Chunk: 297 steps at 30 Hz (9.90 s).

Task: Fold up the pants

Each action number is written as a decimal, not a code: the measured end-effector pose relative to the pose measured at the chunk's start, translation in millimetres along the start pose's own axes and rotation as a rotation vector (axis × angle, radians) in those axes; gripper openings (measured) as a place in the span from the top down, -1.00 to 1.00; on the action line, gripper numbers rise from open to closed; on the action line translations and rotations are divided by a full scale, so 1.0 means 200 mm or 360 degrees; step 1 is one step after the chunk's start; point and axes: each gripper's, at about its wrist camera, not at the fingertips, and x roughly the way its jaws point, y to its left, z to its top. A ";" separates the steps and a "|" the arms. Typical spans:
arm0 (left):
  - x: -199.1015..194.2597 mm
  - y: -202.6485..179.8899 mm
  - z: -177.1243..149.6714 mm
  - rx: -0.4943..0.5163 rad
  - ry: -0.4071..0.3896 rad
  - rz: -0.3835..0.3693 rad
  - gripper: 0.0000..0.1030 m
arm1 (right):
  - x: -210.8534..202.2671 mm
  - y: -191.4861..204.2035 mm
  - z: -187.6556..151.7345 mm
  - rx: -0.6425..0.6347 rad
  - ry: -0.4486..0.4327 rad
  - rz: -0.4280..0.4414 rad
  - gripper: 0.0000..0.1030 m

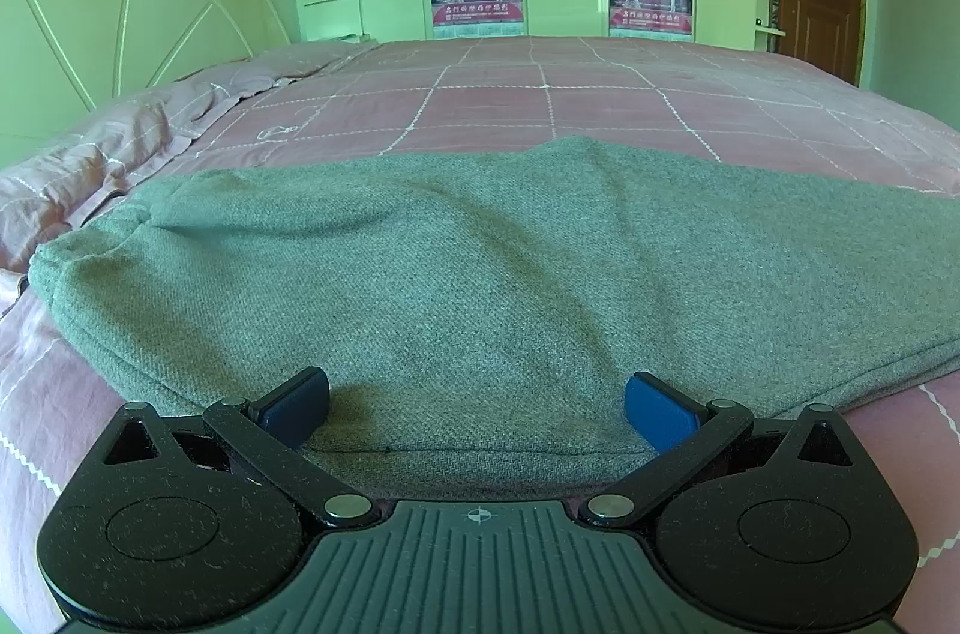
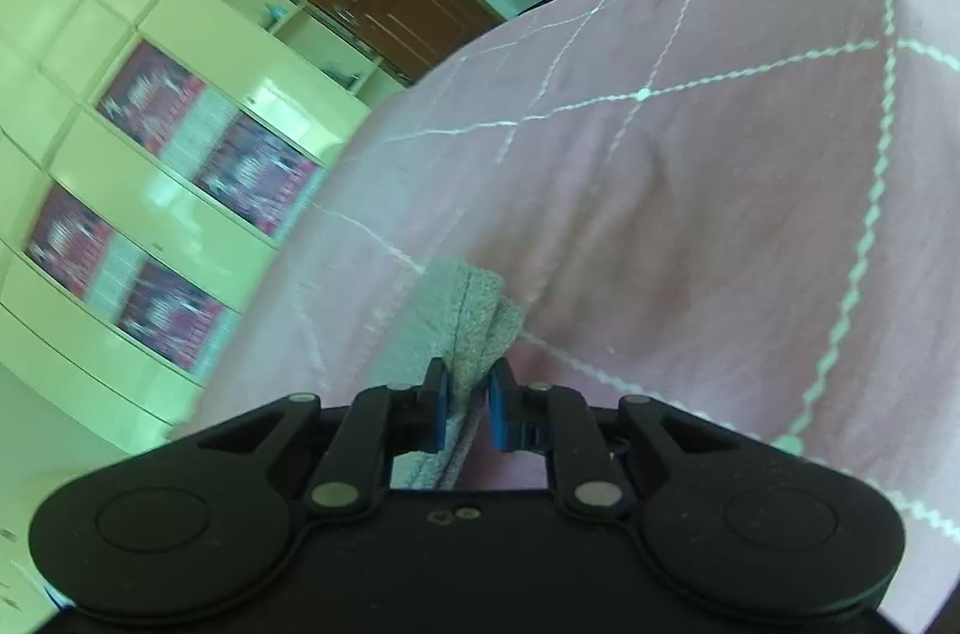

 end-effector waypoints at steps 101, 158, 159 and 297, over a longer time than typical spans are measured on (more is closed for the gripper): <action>0.31 0.46 0.13 -0.0232 0.0002 0.0272 -1.00 | 0.38 0.67 -0.09 -0.0776 0.0357 0.0129 0.93; -0.12 -1.03 0.17 0.0101 -0.0068 -0.0281 -1.00 | -0.08 -0.21 0.12 -0.0012 0.0063 0.0298 0.57; -0.12 -1.10 0.19 0.0118 -0.0047 -0.0317 -1.00 | -0.08 -0.21 0.10 -0.0015 0.0056 0.0309 0.57; -0.08 0.90 -0.22 -0.1191 -0.0281 0.0088 -1.00 | -0.23 1.54 -1.70 -0.2409 0.0406 0.0696 0.48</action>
